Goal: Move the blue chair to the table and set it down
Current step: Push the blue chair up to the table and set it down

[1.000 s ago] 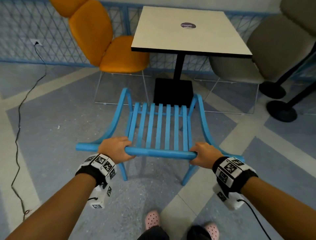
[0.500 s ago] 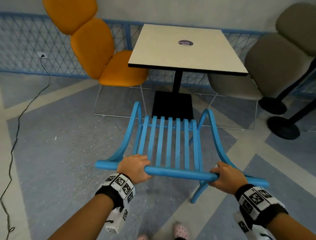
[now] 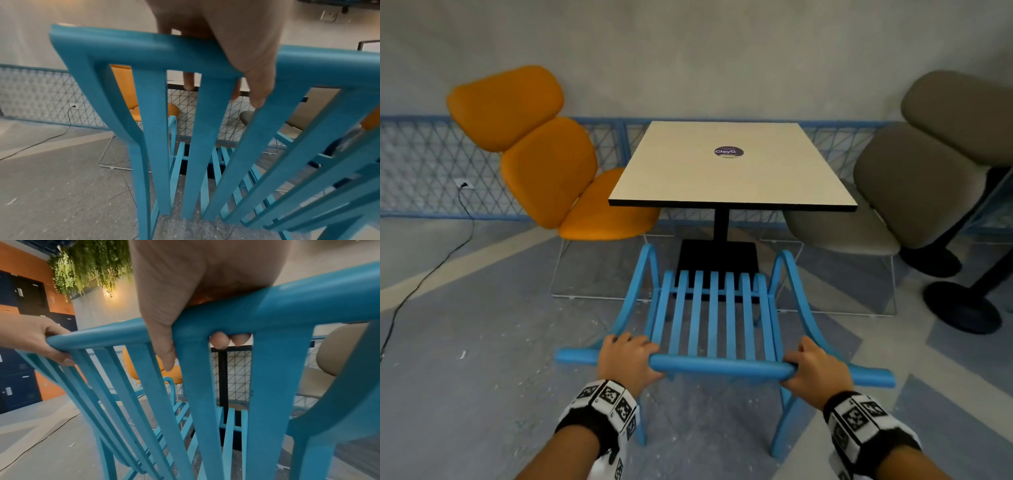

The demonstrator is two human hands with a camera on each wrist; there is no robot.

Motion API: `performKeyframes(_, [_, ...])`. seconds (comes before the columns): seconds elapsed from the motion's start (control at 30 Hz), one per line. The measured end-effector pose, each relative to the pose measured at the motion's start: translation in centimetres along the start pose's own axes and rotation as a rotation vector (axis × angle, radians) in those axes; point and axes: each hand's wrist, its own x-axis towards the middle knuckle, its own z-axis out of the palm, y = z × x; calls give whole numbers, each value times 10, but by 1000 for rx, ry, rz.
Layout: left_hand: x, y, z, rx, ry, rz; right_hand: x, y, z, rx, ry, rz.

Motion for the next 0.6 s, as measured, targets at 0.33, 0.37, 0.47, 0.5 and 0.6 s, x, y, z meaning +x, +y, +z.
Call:
performKeyframes(0.33, [-10, -6, 0, -223, 3, -66, 16, 7, -11, -133, -123, -29])
performKeyframes(0.37, [-11, -8, 0, -286, -43, -73, 14, 7, -11, -132, -129, -31])
performKeyframes(0.47, [-17, -10, 2, -292, -9, -55, 5, 10, -7, -181, -131, -42])
performKeyframes(0.5, [-19, -10, 3, -280, 0, -51, 1, 11, -5, -189, -134, -36])
performKeyframes(0.6, [-23, -8, 9, -288, 33, -58, -2, 15, -1, -197, -118, -23])
